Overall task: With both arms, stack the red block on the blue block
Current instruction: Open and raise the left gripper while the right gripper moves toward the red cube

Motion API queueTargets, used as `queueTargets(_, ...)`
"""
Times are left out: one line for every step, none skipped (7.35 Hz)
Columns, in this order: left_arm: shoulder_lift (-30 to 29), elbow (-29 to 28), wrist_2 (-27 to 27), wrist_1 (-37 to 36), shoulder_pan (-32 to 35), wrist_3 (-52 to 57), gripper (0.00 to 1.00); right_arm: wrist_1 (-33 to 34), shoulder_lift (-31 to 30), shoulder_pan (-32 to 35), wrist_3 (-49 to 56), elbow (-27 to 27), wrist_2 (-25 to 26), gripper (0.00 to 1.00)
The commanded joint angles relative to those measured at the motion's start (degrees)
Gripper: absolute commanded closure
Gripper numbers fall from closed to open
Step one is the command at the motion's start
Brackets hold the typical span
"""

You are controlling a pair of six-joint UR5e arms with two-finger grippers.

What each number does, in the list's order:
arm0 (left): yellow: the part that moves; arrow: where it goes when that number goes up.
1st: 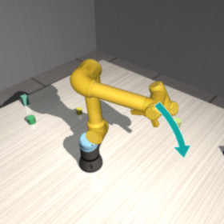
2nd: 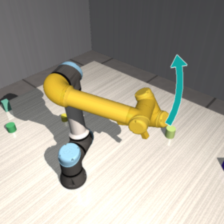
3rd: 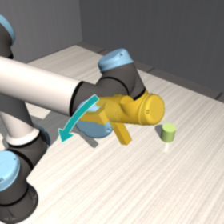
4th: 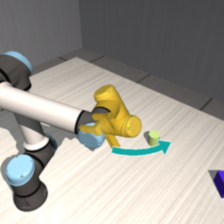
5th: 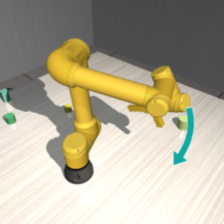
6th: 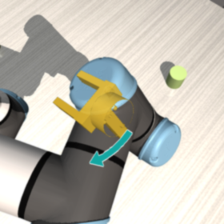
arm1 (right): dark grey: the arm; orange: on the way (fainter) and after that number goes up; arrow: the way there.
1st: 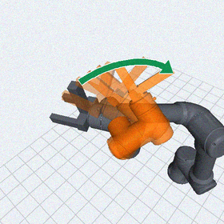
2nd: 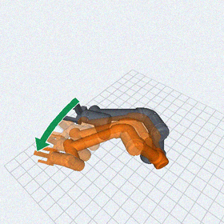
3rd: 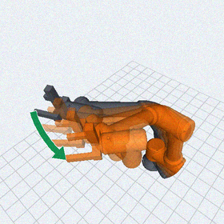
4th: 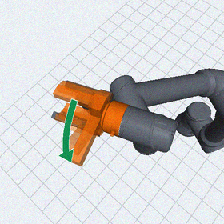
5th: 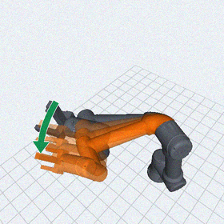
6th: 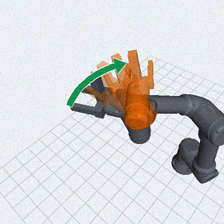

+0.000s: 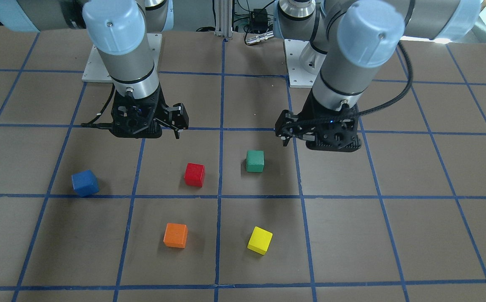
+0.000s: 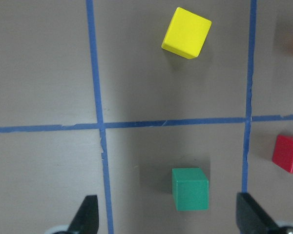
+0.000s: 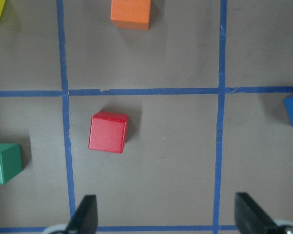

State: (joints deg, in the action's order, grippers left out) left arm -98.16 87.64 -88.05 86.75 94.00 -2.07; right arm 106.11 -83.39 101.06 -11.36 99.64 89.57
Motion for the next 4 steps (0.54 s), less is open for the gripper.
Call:
queueTargets(5.3, -1.4, -0.2, 8.3, -3.7, 5.9, 0.00, 12.7, 3.1, 1.0, -3.0, 8.4, -0.1, 0.00)
queueTargets(6.0, -1.2, -0.1, 8.6, -4.8, 7.0, 0.00, 16.2, 6.2, 1.0, -5.7, 9.8, -1.1, 0.00)
queueTargets(6.2, -1.1, -0.1, 9.0, -5.0, 8.8, 0.00, 20.1, 9.8, 1.0, -6.6, 9.8, -1.8, 0.00)
queueTargets(6.7, -1.1, -0.1, 9.5, -5.0, 8.9, 0.00, 21.7, 11.6, 2.0, -8.5, 9.8, -1.9, 0.00)
